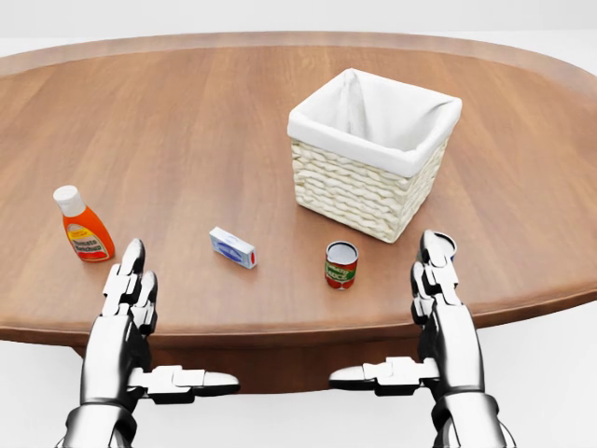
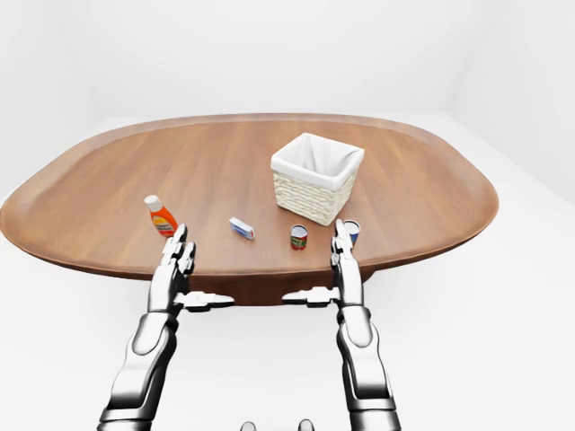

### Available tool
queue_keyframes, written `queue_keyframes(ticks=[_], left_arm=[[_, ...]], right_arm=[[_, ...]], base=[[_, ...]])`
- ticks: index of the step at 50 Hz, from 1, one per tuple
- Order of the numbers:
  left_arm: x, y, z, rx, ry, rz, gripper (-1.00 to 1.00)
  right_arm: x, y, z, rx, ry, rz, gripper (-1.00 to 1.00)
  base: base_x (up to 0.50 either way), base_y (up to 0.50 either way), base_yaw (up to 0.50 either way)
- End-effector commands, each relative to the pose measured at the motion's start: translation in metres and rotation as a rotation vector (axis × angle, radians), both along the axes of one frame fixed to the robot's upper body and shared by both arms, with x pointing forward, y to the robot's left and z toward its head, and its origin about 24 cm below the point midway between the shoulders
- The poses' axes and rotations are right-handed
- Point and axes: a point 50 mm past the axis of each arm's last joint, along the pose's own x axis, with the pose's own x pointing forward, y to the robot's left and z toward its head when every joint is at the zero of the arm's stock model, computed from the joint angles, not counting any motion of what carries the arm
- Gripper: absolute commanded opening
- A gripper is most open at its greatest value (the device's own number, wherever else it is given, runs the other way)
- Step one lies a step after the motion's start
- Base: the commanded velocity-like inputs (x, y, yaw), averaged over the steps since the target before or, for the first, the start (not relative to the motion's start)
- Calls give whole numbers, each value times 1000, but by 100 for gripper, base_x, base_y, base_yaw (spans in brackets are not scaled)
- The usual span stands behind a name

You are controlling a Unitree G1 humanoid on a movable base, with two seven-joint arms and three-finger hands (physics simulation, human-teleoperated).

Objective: Pick up the alphabet soup and the cream cheese box, and put them in the basket.

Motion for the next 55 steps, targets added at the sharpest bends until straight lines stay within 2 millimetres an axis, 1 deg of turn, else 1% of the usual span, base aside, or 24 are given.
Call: queue_keyframes(ticks=[1, 12, 23, 31, 42, 46, 55], left_arm=[[0, 6, 0, -1, 1, -2, 100], [0, 6, 0, 1, 0, -4, 100], [0, 6, -1, 2, -2, -8, 100], [-1, 5, 0, 2, -3, -12, 100], [-1, 5, 0, 2, -5, -16, 100], [-1, 5, 1, 3, -5, -17, 100], [-1, 5, 0, 4, -5, -19, 100]], right_arm=[[0, -8, 3, 1, -24, -9, 100], [-2, -7, 7, 12, -43, 4, 100], [-2, -6, 8, 12, -38, 8, 100], [0, -7, 5, 15, -22, 3, 100], [4, -10, 4, -9, -7, -27, 100], [2, -10, 7, -17, -19, -29, 100], [3, -9, 7, -23, -18, -28, 100]], base=[[0, 0, 0], [0, -2, 0], [0, -50, 0], [0, -49, 0], [0, -2, 0], [43, -2, 0], [50, -3, 0]])
